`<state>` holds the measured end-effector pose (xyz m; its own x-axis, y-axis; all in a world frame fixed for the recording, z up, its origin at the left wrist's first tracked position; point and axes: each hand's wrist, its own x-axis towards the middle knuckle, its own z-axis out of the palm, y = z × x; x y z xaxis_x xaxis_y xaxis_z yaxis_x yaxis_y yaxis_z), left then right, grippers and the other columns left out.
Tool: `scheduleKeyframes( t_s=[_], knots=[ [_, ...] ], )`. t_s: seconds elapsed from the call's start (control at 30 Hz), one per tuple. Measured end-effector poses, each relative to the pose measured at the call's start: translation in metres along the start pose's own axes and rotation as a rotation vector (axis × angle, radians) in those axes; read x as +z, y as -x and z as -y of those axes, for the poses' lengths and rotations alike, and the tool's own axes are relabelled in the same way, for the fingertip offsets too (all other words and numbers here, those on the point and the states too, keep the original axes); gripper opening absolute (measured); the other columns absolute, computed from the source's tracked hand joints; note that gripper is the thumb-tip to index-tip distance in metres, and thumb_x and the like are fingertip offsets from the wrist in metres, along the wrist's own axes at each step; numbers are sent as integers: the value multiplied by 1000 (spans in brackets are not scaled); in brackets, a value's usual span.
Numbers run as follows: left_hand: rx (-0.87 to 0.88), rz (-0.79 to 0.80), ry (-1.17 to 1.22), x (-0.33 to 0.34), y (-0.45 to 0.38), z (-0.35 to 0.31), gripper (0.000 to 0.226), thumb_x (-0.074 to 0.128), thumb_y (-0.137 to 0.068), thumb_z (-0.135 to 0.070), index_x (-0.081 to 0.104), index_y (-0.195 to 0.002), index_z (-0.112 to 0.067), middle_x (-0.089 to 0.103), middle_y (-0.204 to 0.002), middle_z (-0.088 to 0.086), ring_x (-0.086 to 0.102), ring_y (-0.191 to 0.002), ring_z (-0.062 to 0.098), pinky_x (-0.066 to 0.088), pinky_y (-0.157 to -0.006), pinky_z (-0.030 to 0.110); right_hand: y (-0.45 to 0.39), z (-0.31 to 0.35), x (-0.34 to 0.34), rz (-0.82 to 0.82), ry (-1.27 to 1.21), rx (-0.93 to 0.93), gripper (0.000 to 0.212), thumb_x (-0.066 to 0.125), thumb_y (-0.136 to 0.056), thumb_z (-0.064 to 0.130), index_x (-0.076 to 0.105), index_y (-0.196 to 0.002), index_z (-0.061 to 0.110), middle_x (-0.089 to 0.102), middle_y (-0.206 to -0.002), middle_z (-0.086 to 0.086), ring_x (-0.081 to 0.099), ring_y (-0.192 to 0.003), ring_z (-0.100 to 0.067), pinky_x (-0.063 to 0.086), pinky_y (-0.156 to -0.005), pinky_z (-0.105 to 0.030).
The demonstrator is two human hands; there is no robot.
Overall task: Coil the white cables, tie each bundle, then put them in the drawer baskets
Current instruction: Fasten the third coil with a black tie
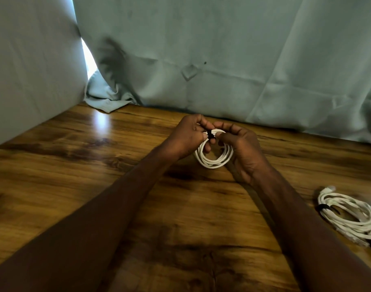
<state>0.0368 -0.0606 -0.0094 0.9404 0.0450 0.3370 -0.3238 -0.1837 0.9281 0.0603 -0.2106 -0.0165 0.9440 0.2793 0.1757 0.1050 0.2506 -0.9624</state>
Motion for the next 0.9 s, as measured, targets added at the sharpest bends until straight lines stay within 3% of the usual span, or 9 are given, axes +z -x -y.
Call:
scheduleKeyframes(
  t_s=[0.1, 0.3, 0.5, 0.57, 0.63, 0.77, 0.83, 0.9],
  knots=[
    [1, -8, -11, 0, 0, 1, 28, 44, -86, 25, 57, -104, 9, 67, -71, 19, 62, -46, 17, 54, -51, 31, 0, -5, 1, -11, 11, -33, 18, 67, -92, -3, 75, -104, 6, 74, -95, -20, 67, -85, -30, 54, -86, -45],
    [3, 1, -2, 0, 1, 3, 28, 48, -83, 25, 58, -96, 2, 69, -70, 16, 64, -49, 19, 56, -55, 33, 0, -5, 5, -35, 30, -56, 16, 63, -94, -6, 68, -108, -2, 68, -75, -17, 62, -62, -30, 54, -68, -39],
    [-87, -30, 111, -3, 0, -2, 23, 46, -96, 16, 57, -110, 3, 68, -80, 19, 65, -55, 15, 57, -56, 28, -10, -4, -4, -85, -105, 66, 24, 63, -98, 5, 68, -119, -5, 72, -102, -24, 71, -78, -25, 63, -76, -37],
    [-149, -26, 187, -8, 0, -2, 24, 45, -100, 13, 57, -116, 1, 68, -83, 17, 66, -61, 16, 59, -60, 29, -8, -1, -7, -46, -87, 78, 20, 61, -101, 6, 69, -118, -2, 74, -104, -24, 74, -82, -26, 64, -82, -40],
    [-196, 6, 269, -13, 0, -3, 23, 45, -101, 10, 57, -118, 0, 69, -83, 16, 67, -67, 20, 61, -63, 30, -6, 0, -9, -20, -63, 59, 18, 60, -102, 4, 69, -117, -1, 76, -102, -21, 75, -83, -26, 65, -76, -37],
    [-227, 43, 427, -17, 1, -4, 22, 44, -101, 10, 60, -111, -1, 68, -89, 19, 62, -67, 23, 60, -59, 32, -8, -1, -13, -15, -71, 62, 26, 59, -102, 3, 64, -126, -5, 73, -116, -28, 68, -99, -37, 57, -95, -55],
    [-233, 54, 525, -18, -1, -4, 25, 42, -101, 12, 62, -109, -1, 66, -91, 20, 58, -61, 19, 57, -55, 30, -9, -2, -12, 8, -162, 87, 29, 55, -104, 5, 60, -130, -6, 72, -108, -25, 67, -88, -31, 61, -81, -45],
    [-249, 83, 619, -19, -2, -2, 24, 42, -101, 10, 61, -112, 0, 65, -89, 18, 58, -56, 15, 57, -55, 30, -9, -2, -7, 49, -281, 124, 27, 49, -106, 8, 59, -128, -4, 70, -91, -16, 60, -74, -22, 55, -64, -31]
  ],
)
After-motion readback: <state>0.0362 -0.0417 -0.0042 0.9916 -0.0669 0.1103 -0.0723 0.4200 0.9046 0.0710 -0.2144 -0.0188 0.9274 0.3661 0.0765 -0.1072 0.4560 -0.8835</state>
